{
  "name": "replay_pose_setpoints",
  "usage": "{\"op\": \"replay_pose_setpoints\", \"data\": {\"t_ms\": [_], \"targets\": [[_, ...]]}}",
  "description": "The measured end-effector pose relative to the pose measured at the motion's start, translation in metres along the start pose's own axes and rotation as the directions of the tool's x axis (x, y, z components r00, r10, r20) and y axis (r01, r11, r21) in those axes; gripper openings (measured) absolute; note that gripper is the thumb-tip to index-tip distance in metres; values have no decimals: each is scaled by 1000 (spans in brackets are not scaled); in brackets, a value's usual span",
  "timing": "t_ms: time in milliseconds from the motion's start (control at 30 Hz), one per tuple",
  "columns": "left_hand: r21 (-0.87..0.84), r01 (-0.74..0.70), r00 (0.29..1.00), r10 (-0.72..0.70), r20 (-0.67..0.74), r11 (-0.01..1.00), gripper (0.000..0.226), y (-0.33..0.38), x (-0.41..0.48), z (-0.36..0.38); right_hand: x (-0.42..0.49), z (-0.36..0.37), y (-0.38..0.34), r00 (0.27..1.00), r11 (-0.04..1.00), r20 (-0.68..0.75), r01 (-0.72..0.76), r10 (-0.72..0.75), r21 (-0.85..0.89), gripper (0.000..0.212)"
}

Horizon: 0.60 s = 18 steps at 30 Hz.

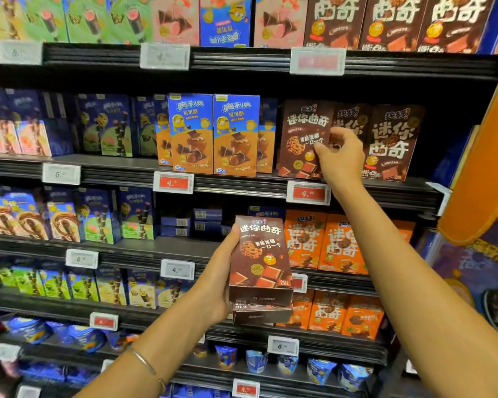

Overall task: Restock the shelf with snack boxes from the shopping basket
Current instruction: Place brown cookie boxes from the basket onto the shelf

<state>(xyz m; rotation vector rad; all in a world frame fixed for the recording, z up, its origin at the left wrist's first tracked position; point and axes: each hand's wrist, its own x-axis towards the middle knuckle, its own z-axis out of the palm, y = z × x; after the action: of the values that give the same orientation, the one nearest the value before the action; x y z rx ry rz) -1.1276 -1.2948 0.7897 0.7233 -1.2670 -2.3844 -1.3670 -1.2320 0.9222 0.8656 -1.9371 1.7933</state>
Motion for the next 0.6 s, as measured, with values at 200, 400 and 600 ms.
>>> {"op": "replay_pose_setpoints", "data": {"t_ms": [200, 400, 600], "targets": [[8, 7, 1000, -7, -8, 1000, 60, -3, -2, 0, -1, 10, 2, 999, 994, -10, 45, -46, -99, 36], [47, 5, 998, -2, -59, 999, 70, -3, -4, -4, 1, 16, 6, 997, 985, -30, 62, -68, -159, 42], [85, -6, 998, 12, -65, 996, 68, -2, -6, -4, 0, 10, 7, 1000, 999, -2, 21, -21, -42, 47]]}}
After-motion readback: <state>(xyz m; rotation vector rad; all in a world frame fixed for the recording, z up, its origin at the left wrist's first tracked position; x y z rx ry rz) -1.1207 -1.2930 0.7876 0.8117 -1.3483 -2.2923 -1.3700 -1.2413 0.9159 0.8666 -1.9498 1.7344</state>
